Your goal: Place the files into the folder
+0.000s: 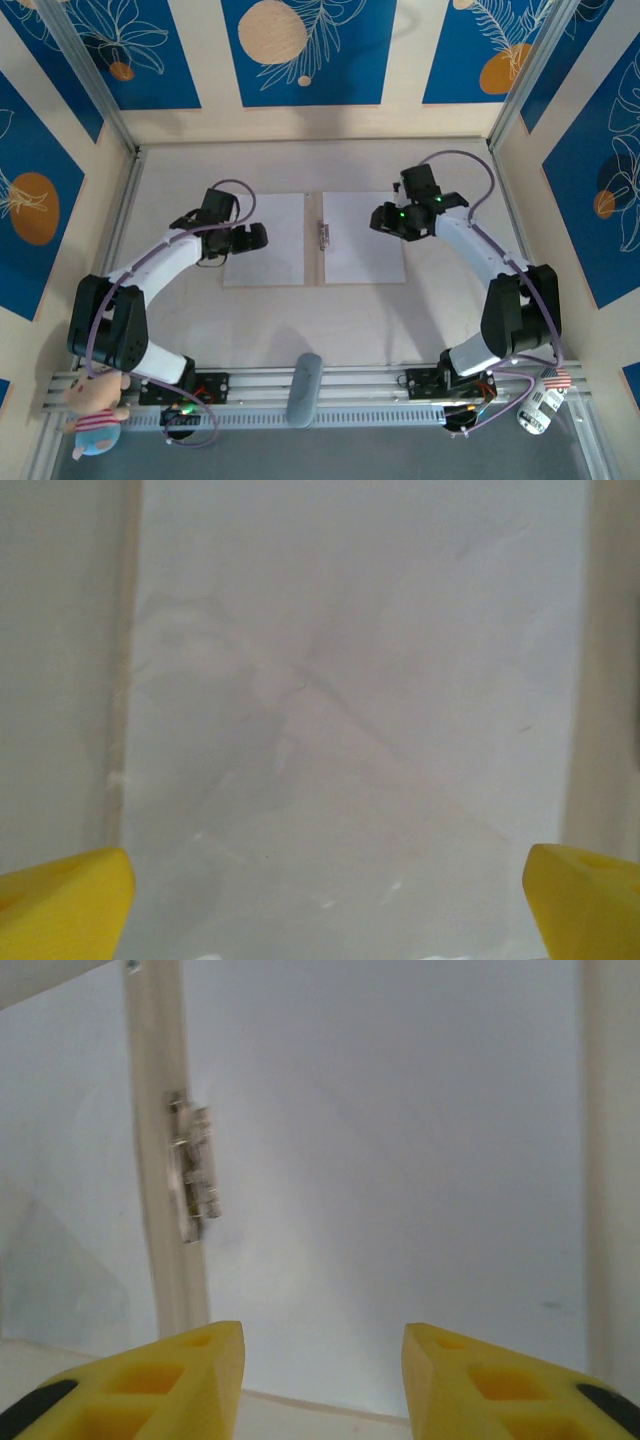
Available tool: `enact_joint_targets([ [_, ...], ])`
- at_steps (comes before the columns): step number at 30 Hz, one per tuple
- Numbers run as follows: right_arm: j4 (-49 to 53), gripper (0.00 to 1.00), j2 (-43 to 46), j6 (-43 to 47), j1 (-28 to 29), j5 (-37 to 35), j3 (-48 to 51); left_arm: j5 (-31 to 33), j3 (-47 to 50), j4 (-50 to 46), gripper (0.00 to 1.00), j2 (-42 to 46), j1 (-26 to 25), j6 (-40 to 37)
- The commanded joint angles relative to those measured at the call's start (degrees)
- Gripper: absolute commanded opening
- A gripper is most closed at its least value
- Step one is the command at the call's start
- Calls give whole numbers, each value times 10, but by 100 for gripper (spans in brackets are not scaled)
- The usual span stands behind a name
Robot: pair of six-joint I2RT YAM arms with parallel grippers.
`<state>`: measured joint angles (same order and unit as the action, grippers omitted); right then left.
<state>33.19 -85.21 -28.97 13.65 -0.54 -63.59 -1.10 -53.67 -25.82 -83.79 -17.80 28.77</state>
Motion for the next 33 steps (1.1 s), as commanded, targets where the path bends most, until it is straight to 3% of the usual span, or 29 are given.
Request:
enact_joint_targets([
  [1, -84, 48, 23, 14, -37, 27, 52, 24, 47, 24, 100, 13, 6, 23],
  [5, -180, 50, 32, -27, -64, 71, 120, 3, 83, 40, 100, 21, 6, 66],
  [8, -246, 52, 38, -37, -59, 59, 164, 14, 119, 54, 100, 40, 8, 95],
  [17, -260, 52, 14, -43, -54, 51, 179, 22, 185, 81, 100, 73, 19, 143],
  [23, -260, 52, -1, -41, -49, 51, 178, -36, 189, 96, 81, 35, 38, 156],
  [33, -246, 51, -47, -41, -32, 50, 155, -57, 219, 126, 72, 61, 54, 161],
])
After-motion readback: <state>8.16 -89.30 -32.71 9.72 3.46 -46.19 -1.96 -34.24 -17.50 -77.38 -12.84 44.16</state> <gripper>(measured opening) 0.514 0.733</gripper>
